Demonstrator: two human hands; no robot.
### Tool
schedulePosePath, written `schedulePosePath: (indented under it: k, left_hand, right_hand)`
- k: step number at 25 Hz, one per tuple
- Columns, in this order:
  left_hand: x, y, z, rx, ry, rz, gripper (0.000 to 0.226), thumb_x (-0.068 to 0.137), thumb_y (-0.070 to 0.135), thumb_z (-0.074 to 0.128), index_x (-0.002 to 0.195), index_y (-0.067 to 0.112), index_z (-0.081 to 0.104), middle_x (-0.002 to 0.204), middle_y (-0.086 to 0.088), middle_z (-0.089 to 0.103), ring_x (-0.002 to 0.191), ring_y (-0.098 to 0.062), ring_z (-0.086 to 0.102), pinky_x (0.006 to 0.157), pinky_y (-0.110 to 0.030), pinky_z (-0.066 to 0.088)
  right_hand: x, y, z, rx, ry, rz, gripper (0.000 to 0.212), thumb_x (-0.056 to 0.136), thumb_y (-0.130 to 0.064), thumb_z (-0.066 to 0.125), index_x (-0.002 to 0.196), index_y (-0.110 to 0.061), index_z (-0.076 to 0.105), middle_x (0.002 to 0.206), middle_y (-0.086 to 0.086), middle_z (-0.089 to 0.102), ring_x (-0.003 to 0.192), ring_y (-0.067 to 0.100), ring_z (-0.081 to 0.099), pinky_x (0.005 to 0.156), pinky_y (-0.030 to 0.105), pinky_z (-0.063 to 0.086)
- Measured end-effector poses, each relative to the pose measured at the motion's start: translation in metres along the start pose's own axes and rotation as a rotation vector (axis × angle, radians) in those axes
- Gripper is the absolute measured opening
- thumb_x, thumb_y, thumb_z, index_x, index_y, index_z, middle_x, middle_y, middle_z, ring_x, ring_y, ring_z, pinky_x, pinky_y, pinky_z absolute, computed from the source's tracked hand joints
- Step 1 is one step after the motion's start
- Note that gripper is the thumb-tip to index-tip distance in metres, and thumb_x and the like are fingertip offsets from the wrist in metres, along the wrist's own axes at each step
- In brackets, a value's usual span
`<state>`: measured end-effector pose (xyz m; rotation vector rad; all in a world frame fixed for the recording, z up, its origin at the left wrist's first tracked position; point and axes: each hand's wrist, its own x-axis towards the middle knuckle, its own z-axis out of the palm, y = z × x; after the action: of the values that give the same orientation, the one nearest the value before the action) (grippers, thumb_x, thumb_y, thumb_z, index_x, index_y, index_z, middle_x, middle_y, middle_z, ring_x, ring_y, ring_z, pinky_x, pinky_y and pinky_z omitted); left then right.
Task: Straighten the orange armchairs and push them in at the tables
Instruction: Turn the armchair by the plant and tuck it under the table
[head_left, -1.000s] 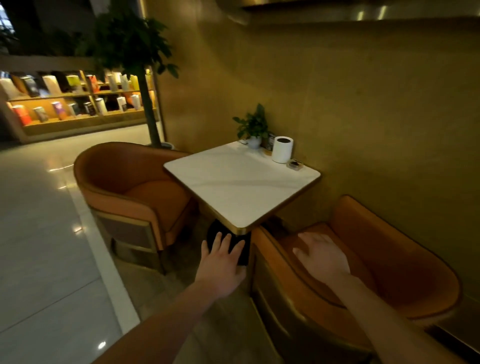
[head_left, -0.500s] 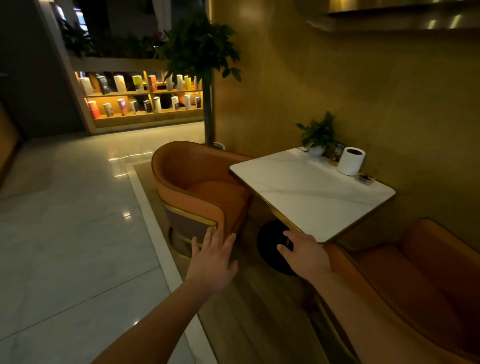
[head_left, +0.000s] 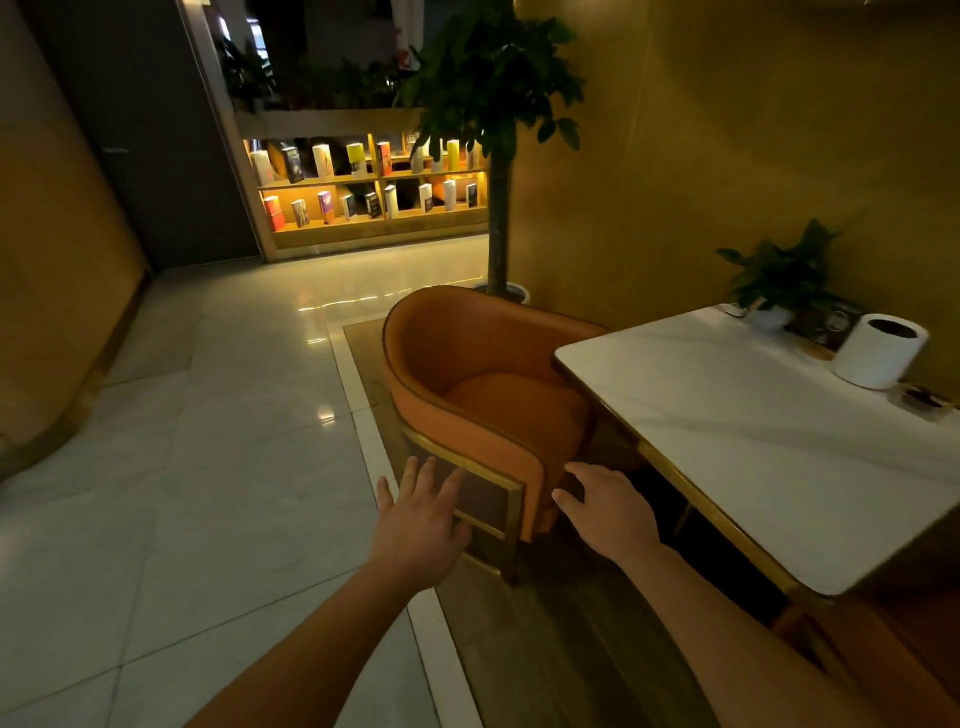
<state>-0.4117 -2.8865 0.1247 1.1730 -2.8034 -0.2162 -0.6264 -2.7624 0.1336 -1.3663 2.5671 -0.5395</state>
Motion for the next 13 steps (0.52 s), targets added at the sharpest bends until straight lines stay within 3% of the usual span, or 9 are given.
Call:
schedulePosePath:
  k: [6, 13]
  left_hand:
    - [0.103, -0.078, 0.005, 0.073, -0.070, -0.045, 0.069, 0.098, 0.059, 0.033, 0.156, 0.035, 0.004, 0.166, -0.010, 0.005, 0.153, -0.032, -0.007, 0.120, -0.062, -0.001]
    - [0.244, -0.170, 0.009, 0.047, -0.104, 0.085, 0.073, 0.096, 0.059, 0.031, 0.157, 0.033, 0.001, 0.167, -0.011, 0.001, 0.152, -0.033, -0.007, 0.120, -0.063, 0.000]
  right_hand:
    - [0.118, -0.044, 0.034, -0.006, -0.075, -0.026, 0.050, 0.100, -0.051, 0.047, 0.144, -0.027, 0.045, 0.140, -0.004, 0.054, 0.128, 0.017, 0.048, 0.096, 0.034, 0.046]
    - [0.242, -0.092, 0.090, 0.007, -0.110, 0.093, 0.055, 0.100, -0.053, 0.042, 0.149, -0.028, 0.039, 0.151, -0.004, 0.045, 0.138, 0.018, 0.039, 0.105, 0.039, 0.043]
